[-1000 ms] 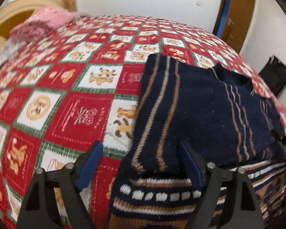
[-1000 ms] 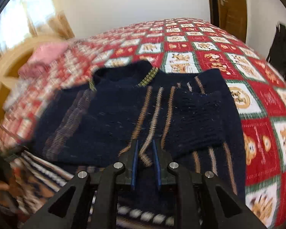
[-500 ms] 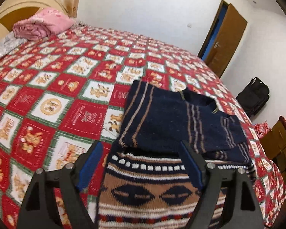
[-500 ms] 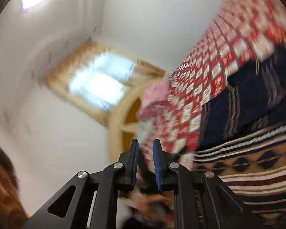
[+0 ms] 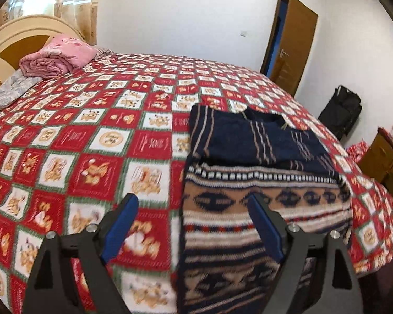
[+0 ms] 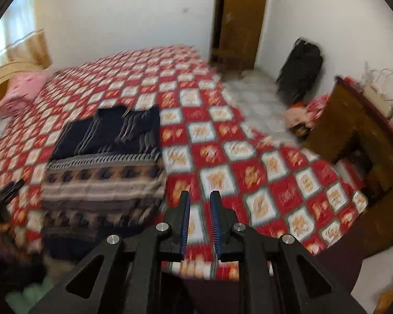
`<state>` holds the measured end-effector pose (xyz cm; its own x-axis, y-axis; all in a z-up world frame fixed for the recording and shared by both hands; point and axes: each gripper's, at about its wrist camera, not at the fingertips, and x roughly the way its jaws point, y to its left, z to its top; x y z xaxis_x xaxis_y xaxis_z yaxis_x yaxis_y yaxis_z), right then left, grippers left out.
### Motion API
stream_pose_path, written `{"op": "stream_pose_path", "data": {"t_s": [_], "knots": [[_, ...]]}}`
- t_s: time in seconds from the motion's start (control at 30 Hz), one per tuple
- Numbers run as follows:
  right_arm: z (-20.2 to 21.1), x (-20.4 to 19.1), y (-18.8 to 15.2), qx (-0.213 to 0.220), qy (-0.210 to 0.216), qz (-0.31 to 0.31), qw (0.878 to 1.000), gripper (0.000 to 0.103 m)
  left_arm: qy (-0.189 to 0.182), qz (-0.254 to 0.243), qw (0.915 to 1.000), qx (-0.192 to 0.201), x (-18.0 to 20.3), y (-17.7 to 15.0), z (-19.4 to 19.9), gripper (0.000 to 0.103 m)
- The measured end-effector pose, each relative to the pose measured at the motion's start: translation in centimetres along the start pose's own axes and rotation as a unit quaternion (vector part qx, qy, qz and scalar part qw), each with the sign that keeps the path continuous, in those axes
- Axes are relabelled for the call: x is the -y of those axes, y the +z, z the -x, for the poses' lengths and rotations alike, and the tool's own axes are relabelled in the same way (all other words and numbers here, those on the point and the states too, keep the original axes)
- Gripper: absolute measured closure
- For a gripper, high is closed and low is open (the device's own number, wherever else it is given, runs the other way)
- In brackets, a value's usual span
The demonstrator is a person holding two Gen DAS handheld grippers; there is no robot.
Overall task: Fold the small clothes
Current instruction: 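Fold the collar half down onto the patterned hem half, release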
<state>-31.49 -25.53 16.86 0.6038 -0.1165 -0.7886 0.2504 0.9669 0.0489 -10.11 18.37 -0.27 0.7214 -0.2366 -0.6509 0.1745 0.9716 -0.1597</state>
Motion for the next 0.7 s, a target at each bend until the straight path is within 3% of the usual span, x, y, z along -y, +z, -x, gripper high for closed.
{"op": "stream_pose_path", "data": {"t_s": [0.03,0.1,0.27,0.33,0.43,0.57,0.63,0.7], "knots": [[-1.2,-0.1,-0.9,-0.009,0.049,-0.007,0.999,0.087,-0.001,-0.008,1.0000,-0.004,0.0,-0.5,0.3,0.015],[-4.9,-1.3,-2.4,-0.036,0.104,-0.001,0.994,0.087,-0.005,-0.024,0.9997,-0.010,0.1,-1.2,0.7,0.015],[-15.7,-8.0,-7.1,-0.156,0.175,0.069,0.970,0.087,-0.028,-0.010,0.9990,-0.032,0.4,-1.8,0.7,0.015],[-18.2,-11.0,-8.3,-0.174,0.178,0.131,0.960,0.087,-0.045,-0.021,0.9981,-0.037,1.0,-2.1,0.8,0.015],[-20.3,-15.1,-8.8,-0.167,0.149,0.249,0.942,0.087,-0.020,-0.057,0.9974,-0.038,2.3,-3.2,0.5,0.015],[-21.8,-17.2,-7.3,-0.158,0.139,0.322,0.923,0.087,-0.013,-0.056,0.9967,-0.056,2.5,-4.1,-0.5,0.015],[-23.5,-18.3,-6.6,-0.168,0.154,0.355,0.907,0.087,-0.011,-0.051,0.9969,-0.059,2.3,-4.3,-0.6,0.015],[-24.8,-18.2,-6.1,-0.181,0.166,0.365,0.898,0.087,-0.003,-0.050,0.9970,-0.059,2.0,-4.2,-0.6,0.015]]}}
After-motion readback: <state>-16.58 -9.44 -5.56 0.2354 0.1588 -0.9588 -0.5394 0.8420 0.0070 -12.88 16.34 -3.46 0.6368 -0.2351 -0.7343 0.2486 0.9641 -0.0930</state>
